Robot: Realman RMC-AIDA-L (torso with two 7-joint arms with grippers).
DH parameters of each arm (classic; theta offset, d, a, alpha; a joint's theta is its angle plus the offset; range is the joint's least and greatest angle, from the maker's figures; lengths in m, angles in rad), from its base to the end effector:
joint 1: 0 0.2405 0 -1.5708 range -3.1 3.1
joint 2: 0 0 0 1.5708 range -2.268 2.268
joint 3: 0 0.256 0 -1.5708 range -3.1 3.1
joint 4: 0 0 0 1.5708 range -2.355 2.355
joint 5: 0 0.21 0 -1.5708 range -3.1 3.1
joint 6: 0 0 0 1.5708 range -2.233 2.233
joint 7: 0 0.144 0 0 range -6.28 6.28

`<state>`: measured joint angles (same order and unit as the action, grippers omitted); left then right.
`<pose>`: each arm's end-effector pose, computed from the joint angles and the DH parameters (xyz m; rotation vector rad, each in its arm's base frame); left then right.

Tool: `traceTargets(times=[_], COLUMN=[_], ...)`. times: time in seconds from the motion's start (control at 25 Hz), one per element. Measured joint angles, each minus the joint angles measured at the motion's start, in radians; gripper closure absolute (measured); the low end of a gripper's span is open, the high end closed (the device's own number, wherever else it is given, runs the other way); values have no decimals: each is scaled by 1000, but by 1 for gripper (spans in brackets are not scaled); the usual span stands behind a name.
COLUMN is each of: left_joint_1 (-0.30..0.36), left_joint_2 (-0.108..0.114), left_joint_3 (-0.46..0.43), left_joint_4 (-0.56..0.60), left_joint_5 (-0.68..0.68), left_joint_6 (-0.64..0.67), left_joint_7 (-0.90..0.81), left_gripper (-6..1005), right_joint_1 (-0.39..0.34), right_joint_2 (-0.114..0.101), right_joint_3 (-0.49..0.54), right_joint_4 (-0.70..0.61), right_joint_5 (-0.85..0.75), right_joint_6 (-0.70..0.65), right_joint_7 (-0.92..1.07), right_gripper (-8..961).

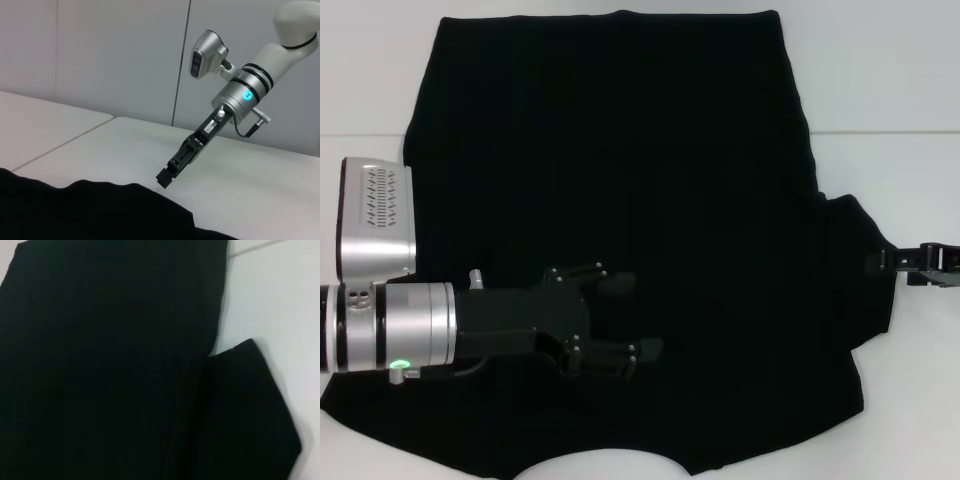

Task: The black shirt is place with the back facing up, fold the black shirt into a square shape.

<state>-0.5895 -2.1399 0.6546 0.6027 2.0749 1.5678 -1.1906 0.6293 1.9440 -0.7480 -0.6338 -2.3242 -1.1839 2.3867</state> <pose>-0.2393 0.3258 -0.0354 -2.8285 -0.3789 -0.7167 0.3170 0.3888 0.0449 -2.0666 1.6679 0.2681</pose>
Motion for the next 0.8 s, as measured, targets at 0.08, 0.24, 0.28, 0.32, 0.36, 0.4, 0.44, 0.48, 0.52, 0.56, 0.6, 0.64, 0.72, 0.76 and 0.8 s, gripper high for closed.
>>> traceTargets(times=[0.08, 0.24, 0.28, 0.32, 0.36, 0.4, 0.44, 0.48, 0.52, 0.56, 0.6, 0.64, 0.72, 0.76, 0.8], left_joint_1=[1, 4, 4, 5, 5, 4, 4, 4, 4, 3, 3, 3, 3, 3, 3], left_joint_2=[0, 0, 0, 0, 0, 0, 0, 0, 0, 0, 0, 0, 0, 0, 0], left_joint_3=[0, 0, 0, -1, -2, -3, -3, -3, -3, -3, -4, -4, -6, -8, -8], left_joint_4=[0, 0, 0, 0, 0, 0, 0, 0, 0, 0, 0, 0, 0, 0, 0], left_joint_5=[0, -1, -1, -1, -1, -1, -1, -1, -1, -1, -1, -1, -1, -2, -2], left_joint_6=[-5, -6, -6, -6, -6, -6, -6, -6, -6, -6, -6, -6, -6, -6, -6], left_joint_7=[0, 0, 0, 0, 0, 0, 0, 0, 0, 0, 0, -1, -2, -2, -2], left_gripper=[92, 92, 92, 93, 93, 93, 93, 93, 93, 93, 93, 93, 94, 94, 94], right_joint_1=[4, 6, 6, 6, 5, 5, 5, 5, 5, 4, 4, 3, 3, 3, 4], right_joint_2=[4, 9, 9, 9, 9, 9, 9, 9, 9, 9, 9, 10, 11, 11, 12], right_joint_3=[0, 1, 1, 1, 2, 2, 2, 3, 3, 3, 2, 2, 1, 1, 1], right_joint_4=[1, 2, 2, 3, 5, 7, 8, 9, 10, 10, 10, 10, 10, 10, 10], right_joint_5=[-10, -20, -20, -20, -21, -21, -21, -21, -21, -21, -21, -21, -21, -21, -21], right_joint_6=[3, 7, 7, 7, 7, 7, 7, 8, 10, 14, 19, 23, 30, 30, 30], right_joint_7=[0, 0, 1, 1, 1, 1, 1, 1, 1, 1, 1, 1, 0, -1, -3], right_gripper=[68, 91, 96, 102, 107, 113, 119, 124, 130, 136, 141, 147, 158, 164, 169])
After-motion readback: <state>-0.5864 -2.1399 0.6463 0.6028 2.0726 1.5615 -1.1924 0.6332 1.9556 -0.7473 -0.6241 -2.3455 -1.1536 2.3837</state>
